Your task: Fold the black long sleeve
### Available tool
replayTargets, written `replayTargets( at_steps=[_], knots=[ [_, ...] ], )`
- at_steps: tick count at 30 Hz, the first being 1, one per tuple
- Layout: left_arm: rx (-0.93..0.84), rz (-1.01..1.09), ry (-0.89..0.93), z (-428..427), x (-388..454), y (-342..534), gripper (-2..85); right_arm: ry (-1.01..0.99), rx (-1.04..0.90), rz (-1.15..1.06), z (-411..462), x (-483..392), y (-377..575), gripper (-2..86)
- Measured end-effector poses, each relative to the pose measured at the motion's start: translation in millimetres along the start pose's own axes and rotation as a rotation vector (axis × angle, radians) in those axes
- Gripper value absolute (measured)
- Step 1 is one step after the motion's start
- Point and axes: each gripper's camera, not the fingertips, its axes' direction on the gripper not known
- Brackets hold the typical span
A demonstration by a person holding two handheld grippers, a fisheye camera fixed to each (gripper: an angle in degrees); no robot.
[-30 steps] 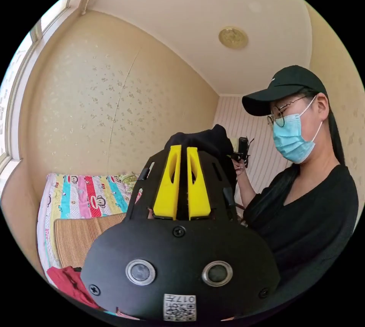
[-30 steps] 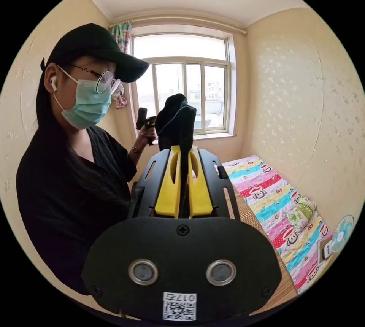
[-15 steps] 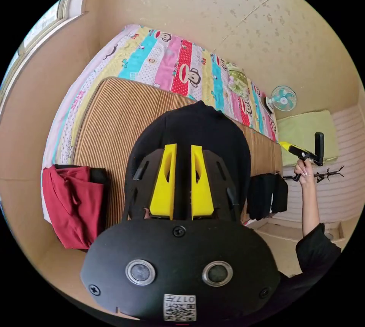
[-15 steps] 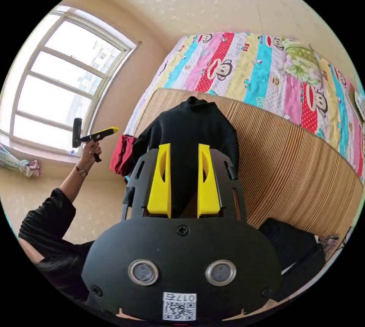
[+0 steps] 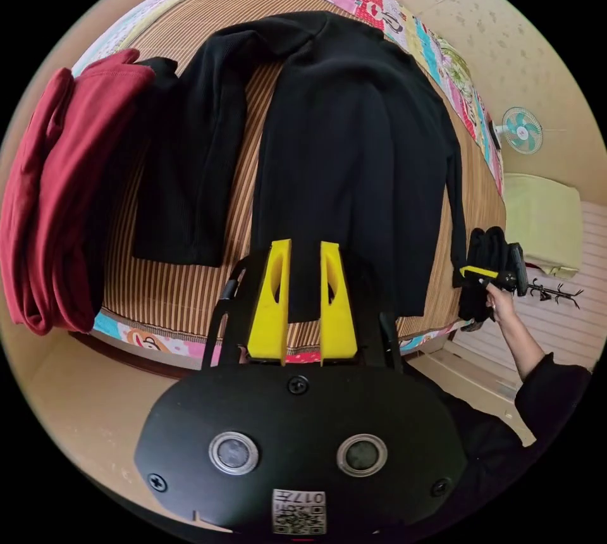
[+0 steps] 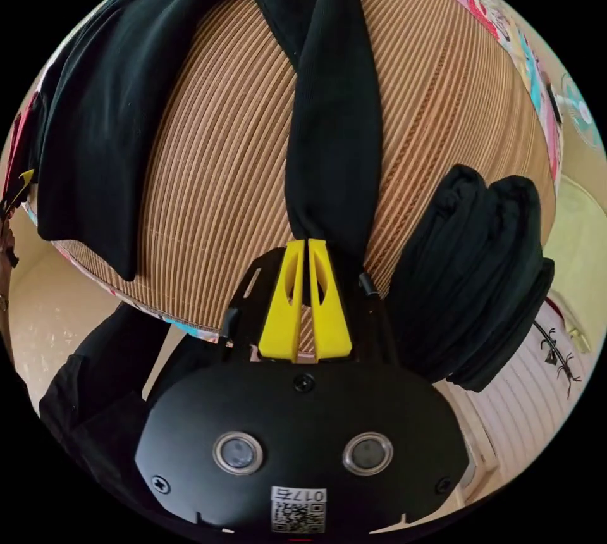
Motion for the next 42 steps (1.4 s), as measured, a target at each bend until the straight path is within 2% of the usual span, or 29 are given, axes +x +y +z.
replayTargets(
  at_steps=[1, 2, 3, 4, 6, 8, 11, 13, 16, 18, 19, 21, 25, 26, 29, 31, 33, 34, 35, 37, 39, 42],
  knots=[
    [-0.001, -0.016, 0.007, -7, -12, 3, 8.0, 0.097, 0.091, 0.140, -32, 56, -1, 3.1],
    [0.002, -0.020, 0.005, -11, -17, 5, 8.0, 0.125, 0.137, 0.227, -49, 87, 1, 3.3],
    [0.008, -0.023, -0.003, -18, -27, 8, 8.1, 0.115, 0.239, 0.435, -81, 151, 15, 3.9],
    [0.010, -0.020, -0.003, -24, -36, 11, 8.2, 0.014, 0.378, 0.617, -108, 207, 40, 6.5],
    [-0.008, 0.003, 0.018, -28, -45, 14, 8.3, -0.154, 0.520, 0.743, -124, 254, 69, 9.3],
    [-0.017, 0.013, 0.039, -28, -51, 17, 8.4, -0.273, 0.542, 0.670, -118, 259, 74, 11.1],
    [-0.033, -0.007, 0.032, -23, -60, 19, 8.6, -0.536, 0.390, 0.415, -58, 196, 56, 12.8],
    [-0.064, -0.032, 0.013, -13, -66, 18, 8.8, -0.764, 0.180, 0.202, 12, 105, 45, 12.8],
    [-0.057, -0.009, -0.044, -10, -69, 18, 8.0, -0.880, 0.010, 0.095, 70, -1, 65, 12.0],
    [-0.057, 0.017, -0.076, -14, -70, 19, 7.2, -0.813, -0.009, 0.088, 79, -34, 84, 10.7],
    [-0.063, 0.045, -0.075, -17, -70, 22, 4.7, -0.657, 0.046, 0.091, 67, -39, 101, 8.7],
    [-0.105, 0.080, -0.039, -18, -71, 32, 2.4, -0.508, -0.044, -0.081, 67, -48, 117, 5.0],
    [-0.174, 0.059, -0.057, -21, -89, 82, 1.2, -0.165, -0.092, -0.175, 80, 6, 190, 3.4],
    [-0.178, 0.046, -0.046, -21, -94, 91, 1.5, -0.153, -0.105, -0.180, 84, 17, 200, 3.3],
    [-0.215, -0.102, 0.186, -19, -128, 126, 3.2, -0.293, -0.219, -0.117, 103, 75, 236, 3.1],
    [-0.082, -0.315, 0.339, -31, -160, 148, 6.1, -0.250, -0.300, -0.064, 111, 103, 252, 3.2],
    [0.073, -0.486, 0.417, -44, -185, 157, 9.5, -0.179, -0.322, -0.062, 113, 113, 258, 3.3],
    [0.169, -0.582, 0.434, -52, -200, 157, 12.1, -0.175, -0.315, -0.058, 112, 118, 260, 3.4],
    [0.216, -0.616, 0.434, -55, -206, 155, 12.9, -0.191, -0.309, -0.058, 112, 121, 261, 3.5],
    [0.424, -0.676, 0.417, -69, -223, 139, 14.3, -0.255, -0.299, -0.015, 109, 133, 263, 3.9],
    [0.447, -0.716, 0.391, -65, -232, 116, 13.3, -0.289, -0.290, 0.028, 106, 144, 264, 4.4],
    [0.307, -0.778, 0.306, -46, -237, 84, 5.6, -0.296, -0.287, 0.063, 103, 165, 268, 4.4]
  ],
)
